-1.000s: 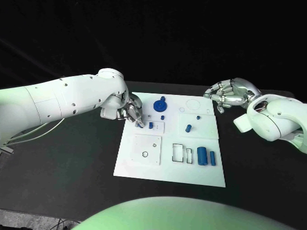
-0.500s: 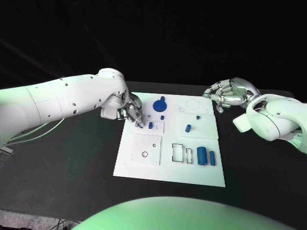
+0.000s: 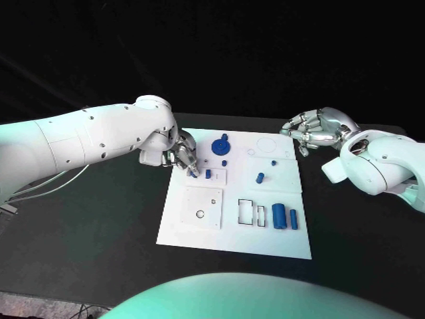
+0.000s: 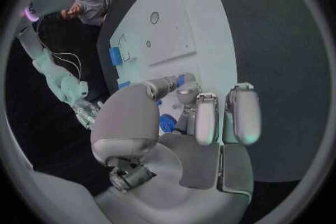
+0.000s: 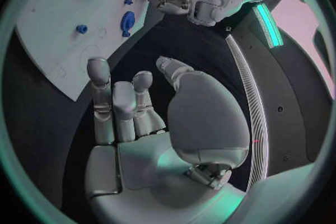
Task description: Assemble the parts on the task board
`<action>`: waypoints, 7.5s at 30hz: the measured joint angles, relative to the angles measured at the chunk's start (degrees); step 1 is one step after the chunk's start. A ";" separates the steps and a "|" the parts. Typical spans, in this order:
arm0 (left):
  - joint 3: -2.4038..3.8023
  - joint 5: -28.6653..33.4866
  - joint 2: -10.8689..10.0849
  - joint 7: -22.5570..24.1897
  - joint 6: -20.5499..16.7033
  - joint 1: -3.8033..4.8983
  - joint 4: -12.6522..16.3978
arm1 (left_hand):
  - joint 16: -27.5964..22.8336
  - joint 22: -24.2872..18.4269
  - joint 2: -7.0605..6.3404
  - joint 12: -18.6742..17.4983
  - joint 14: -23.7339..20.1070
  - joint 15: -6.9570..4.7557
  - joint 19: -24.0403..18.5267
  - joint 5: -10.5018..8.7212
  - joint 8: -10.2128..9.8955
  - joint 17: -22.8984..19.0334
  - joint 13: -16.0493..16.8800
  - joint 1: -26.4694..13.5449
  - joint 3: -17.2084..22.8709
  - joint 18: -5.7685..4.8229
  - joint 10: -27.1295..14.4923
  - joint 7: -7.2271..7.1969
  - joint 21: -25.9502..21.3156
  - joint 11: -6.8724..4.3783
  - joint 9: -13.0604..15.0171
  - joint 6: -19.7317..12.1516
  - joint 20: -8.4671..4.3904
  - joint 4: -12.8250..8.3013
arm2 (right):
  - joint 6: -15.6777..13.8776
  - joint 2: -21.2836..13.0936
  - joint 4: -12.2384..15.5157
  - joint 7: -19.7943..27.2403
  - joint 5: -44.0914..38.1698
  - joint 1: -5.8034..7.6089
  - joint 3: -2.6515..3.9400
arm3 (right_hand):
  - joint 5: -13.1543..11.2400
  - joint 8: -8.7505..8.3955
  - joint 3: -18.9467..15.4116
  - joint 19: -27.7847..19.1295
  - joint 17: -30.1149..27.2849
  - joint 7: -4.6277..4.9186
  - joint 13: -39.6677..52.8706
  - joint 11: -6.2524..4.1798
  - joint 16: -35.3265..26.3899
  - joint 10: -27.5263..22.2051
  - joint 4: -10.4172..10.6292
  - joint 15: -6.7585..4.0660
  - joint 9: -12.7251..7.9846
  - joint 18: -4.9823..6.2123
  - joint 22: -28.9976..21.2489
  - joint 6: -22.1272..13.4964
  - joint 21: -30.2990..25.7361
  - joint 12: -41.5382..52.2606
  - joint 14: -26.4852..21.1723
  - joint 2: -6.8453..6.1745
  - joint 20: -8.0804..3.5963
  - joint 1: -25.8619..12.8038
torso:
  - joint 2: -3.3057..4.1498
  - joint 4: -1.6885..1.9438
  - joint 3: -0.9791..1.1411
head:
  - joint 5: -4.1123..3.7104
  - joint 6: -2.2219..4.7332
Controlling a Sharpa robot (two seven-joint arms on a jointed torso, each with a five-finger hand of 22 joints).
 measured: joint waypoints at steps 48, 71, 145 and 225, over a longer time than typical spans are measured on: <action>-0.10 0.39 0.00 -0.23 -0.80 -0.17 -0.24 | 0.00 -0.11 -2.43 -0.28 0.00 0.00 0.21 -0.45 -2.27 0.00 -0.46 -5.29 -2.98 0.00 0.20 -1.18 0.00 -0.20 -0.99 2.59 -0.21 -2.46 | 0.60 0.05 -0.06 0.77 0.22 0.00 0.00 | 0.23 -0.28 -0.26 -5.94 -10.87 1.11 -7.47 1.34 -9.58 -6.87 0.71 1.33 -0.34 0.93 -7.03 -2.95 -9.03 -8.11 -8.71 -0.24 1.02 0.70 | 0.01 -0.02 0.02 | -0.14 0.00; -0.14 0.95 0.01 -0.30 -1.16 -0.26 -0.66 | 0.00 -0.30 -2.87 -0.29 0.00 0.00 0.21 -0.45 -2.77 0.00 -0.53 -6.18 -6.19 0.00 -0.02 -1.11 -0.27 -0.41 -0.97 2.75 -0.21 0.02 | 0.59 0.07 -0.12 0.84 0.25 0.00 -0.01 | 0.23 -0.28 -0.25 -5.94 -10.86 1.11 -7.60 1.34 -9.58 -6.87 0.71 1.33 -0.34 0.92 -7.15 -2.95 -9.28 -8.11 -8.71 -0.24 1.02 0.70 | 0.02 -0.02 0.00 | -0.07 0.00; 4.87 3.35 -11.52 3.64 -17.23 -0.73 11.93 | 0.00 -4.87 -1.27 -5.88 0.11 1.54 -1.49 -0.45 -8.81 0.00 -8.41 1.61 -16.29 0.00 -7.27 2.67 -4.27 2.29 -3.29 -2.93 1.49 8.04 | 0.59 0.08 -0.42 0.97 0.27 -0.61 -0.01 | 0.23 -0.28 -0.25 -5.93 -11.24 1.10 -7.90 1.34 -9.58 -6.86 0.70 1.33 -0.33 0.90 -7.43 -2.95 -9.67 -8.50 -8.70 -0.22 1.02 0.72 | -0.02 -0.02 0.10 | -0.36 0.00; 2.98 -12.67 -15.11 4.32 -41.31 -10.90 22.22 | 0.00 -9.24 0.00 -5.61 0.11 1.12 -2.54 -0.45 0.03 0.00 -10.64 6.07 -22.02 1.78 -8.19 0.90 -8.65 0.82 -3.08 -2.00 0.51 9.87 | -1.47 -0.43 -0.72 1.23 0.27 -1.63 -0.01 | 2.90 0.00 0.07 -5.93 -12.03 1.10 -8.58 1.34 -10.36 -6.86 1.03 1.33 -0.27 0.90 -8.01 -2.95 -10.22 -8.78 -9.11 0.06 1.02 1.44 | 0.02 -0.02 0.00 | -0.42 0.01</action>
